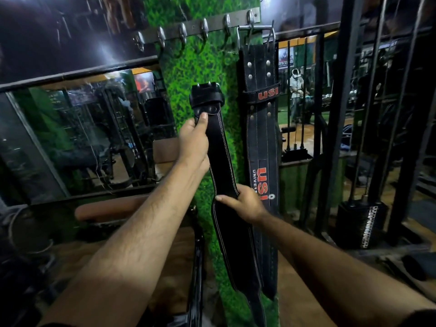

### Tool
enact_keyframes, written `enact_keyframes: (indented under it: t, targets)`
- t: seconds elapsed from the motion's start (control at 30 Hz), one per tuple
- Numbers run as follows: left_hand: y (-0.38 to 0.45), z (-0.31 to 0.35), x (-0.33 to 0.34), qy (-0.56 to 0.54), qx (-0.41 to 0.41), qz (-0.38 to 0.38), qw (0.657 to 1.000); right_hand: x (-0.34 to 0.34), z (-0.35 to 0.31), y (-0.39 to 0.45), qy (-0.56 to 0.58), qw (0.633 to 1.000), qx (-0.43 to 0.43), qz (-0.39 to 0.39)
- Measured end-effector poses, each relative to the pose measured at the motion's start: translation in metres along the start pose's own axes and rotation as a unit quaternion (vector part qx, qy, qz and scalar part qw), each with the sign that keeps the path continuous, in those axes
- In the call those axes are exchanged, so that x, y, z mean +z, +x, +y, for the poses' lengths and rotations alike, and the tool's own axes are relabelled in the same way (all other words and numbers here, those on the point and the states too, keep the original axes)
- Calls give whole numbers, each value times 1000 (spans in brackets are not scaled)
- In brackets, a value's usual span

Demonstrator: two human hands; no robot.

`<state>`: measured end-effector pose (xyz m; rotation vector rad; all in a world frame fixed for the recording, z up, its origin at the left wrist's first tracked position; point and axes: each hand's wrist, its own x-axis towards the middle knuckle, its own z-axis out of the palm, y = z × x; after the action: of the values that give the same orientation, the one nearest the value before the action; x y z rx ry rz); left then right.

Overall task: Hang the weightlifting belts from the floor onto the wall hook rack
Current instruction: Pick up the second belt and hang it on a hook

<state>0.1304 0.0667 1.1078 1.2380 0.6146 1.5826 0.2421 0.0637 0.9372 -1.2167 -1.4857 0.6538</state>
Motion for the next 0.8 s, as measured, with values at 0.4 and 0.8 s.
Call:
enact_keyframes:
  t: [0.4, 0.8]
  targets:
    - [7, 0, -2, 5, -43, 66, 997, -14, -71, 17, 89, 993, -69, -38]
    - [-10, -19, 2, 35, -63, 122, 990, -39, 40, -32, -51, 983, 109, -140]
